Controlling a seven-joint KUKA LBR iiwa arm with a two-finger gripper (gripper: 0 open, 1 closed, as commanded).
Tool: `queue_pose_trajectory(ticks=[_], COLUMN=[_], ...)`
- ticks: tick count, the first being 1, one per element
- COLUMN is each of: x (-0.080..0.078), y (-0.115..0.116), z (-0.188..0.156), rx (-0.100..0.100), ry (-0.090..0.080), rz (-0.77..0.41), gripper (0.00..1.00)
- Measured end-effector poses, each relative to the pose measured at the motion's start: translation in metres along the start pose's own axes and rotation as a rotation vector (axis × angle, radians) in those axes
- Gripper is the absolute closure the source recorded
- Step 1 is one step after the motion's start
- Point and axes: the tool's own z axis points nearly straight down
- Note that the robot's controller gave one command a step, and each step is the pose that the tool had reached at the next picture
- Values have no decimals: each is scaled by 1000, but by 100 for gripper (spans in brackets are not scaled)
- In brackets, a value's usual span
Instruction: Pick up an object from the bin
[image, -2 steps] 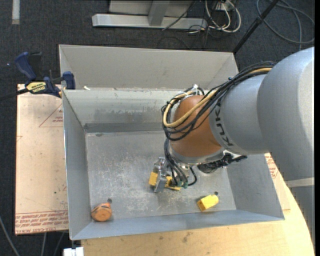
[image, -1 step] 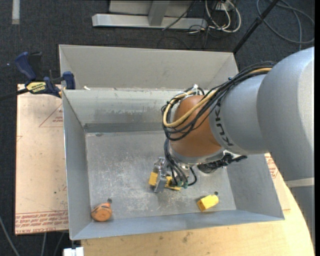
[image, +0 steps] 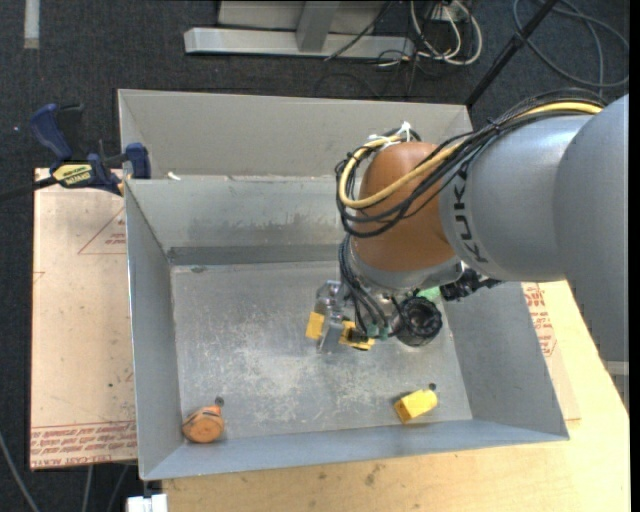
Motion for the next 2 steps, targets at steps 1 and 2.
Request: queue_pose_trajectory(ticks=[1, 2], x=[12, -7], y=[-30, -12], z=[-31, -134], rx=[0, -1], ry=[-1, -4], rz=[21, -1], gripper=[100, 100])
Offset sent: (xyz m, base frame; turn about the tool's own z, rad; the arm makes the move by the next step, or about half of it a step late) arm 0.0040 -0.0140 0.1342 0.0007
